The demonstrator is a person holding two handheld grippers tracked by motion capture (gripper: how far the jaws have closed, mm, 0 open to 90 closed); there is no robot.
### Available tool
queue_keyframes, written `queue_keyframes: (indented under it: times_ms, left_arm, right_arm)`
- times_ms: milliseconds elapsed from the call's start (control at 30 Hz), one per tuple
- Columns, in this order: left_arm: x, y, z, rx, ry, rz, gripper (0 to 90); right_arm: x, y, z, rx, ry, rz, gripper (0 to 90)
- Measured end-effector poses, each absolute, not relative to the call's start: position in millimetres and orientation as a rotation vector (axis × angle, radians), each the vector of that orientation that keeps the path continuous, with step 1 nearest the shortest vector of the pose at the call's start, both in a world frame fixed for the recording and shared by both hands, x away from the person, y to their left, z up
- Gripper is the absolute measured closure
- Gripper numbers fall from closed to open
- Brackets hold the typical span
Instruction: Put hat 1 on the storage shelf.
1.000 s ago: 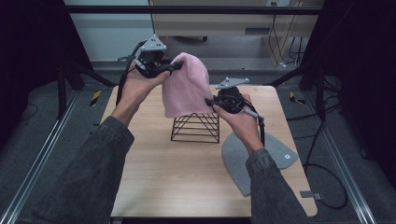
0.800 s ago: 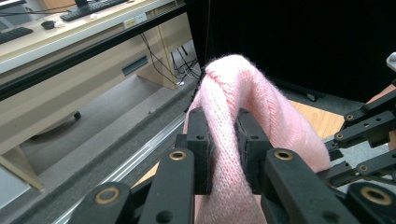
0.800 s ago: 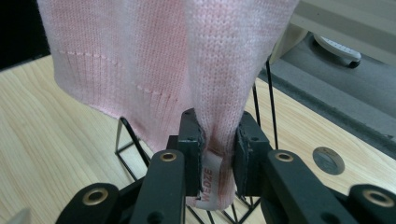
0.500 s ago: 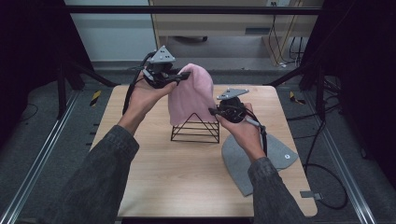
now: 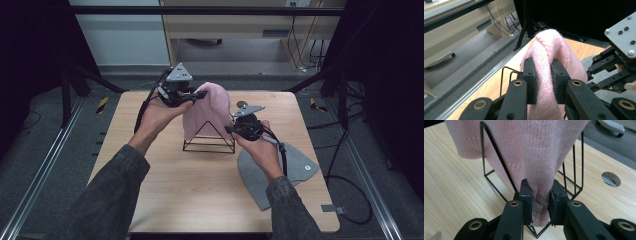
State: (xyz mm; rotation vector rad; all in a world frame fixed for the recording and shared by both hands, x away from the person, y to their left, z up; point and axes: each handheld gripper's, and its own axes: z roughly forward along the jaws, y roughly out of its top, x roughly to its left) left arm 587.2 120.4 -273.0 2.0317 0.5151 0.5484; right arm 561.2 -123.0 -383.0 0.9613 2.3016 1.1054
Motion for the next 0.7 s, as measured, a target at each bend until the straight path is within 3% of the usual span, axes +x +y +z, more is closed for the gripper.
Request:
queue_keyframes:
  times_ms: [167,533,700]
  left_arm:
    - [585.7,120.1,-279.0,2.044,0.528,0.546,77.0]
    - [583.1,117.8,-293.5,2.066,0.552,0.512,77.1]
    - [579.6,114.9,-301.2,2.078,0.542,0.505,76.9]
  right_arm:
    - [559.3,-123.6,-387.1,0.968,2.315,1.076,71.4]
    - [543.9,-143.9,-382.8,1.006,2.276,1.053,49.4]
    - [539.1,-153.7,-381.7,1.009,2.267,1.017,45.8]
